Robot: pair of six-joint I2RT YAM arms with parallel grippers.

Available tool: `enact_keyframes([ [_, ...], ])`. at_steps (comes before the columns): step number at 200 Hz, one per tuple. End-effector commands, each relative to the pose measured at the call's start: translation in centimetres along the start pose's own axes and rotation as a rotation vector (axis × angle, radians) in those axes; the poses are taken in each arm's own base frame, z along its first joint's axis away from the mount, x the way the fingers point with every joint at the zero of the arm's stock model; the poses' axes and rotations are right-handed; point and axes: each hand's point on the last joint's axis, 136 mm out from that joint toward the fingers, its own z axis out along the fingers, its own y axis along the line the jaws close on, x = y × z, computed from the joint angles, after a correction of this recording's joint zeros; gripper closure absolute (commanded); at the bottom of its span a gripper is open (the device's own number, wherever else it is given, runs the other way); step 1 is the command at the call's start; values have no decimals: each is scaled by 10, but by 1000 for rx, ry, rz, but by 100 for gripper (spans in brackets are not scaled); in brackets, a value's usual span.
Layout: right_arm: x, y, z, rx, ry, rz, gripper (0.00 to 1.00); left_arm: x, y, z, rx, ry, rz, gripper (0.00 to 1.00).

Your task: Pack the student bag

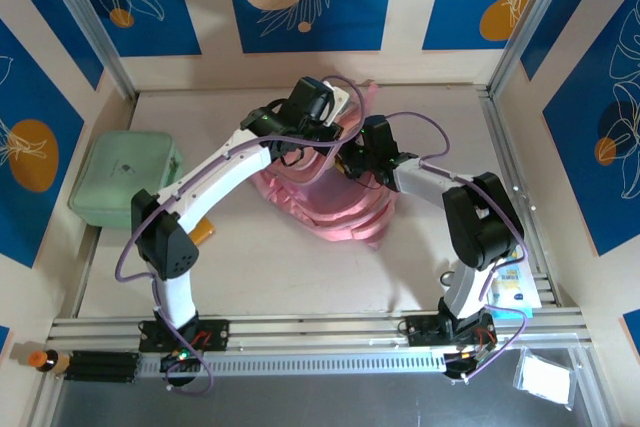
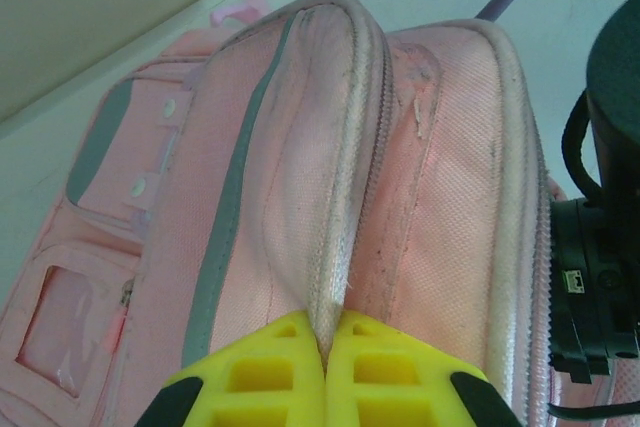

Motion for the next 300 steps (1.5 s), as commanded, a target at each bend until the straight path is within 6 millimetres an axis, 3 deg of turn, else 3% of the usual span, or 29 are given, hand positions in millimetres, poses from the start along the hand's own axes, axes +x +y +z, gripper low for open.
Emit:
enact_keyframes([
  [1,0,12,-7,-23,-28,-23,21,-66,-6,-45,68,-237,-44,100],
  [33,8,-17,-16,75,-38,32,26,-65,-11,-45,99,-244,-58,100],
  [53,11,-24,-14,75,-35,49,42,-60,-12,-42,106,-238,-66,100],
  [70,12,-22,-8,71,-16,52,57,-58,-14,-40,117,-233,-69,100],
  [106,8,-15,10,43,-8,59,75,-55,-14,-38,121,-220,-72,100],
  [142,-1,-4,25,-2,-3,56,81,-55,-15,-38,128,-218,-80,100],
  [162,-2,-2,21,-22,-7,46,82,-53,-13,-36,124,-210,-86,100],
  [185,0,-8,-2,-26,-30,51,77,-49,-12,-31,124,-197,-94,100],
  [220,11,-26,-60,-8,-107,34,65,-42,-21,-18,171,-171,-105,100],
  [260,12,-72,-134,189,-263,53,49,-28,-44,10,296,-116,-131,100],
  [300,3,-113,-189,319,-356,140,34,-4,-46,32,308,-37,-165,53],
])
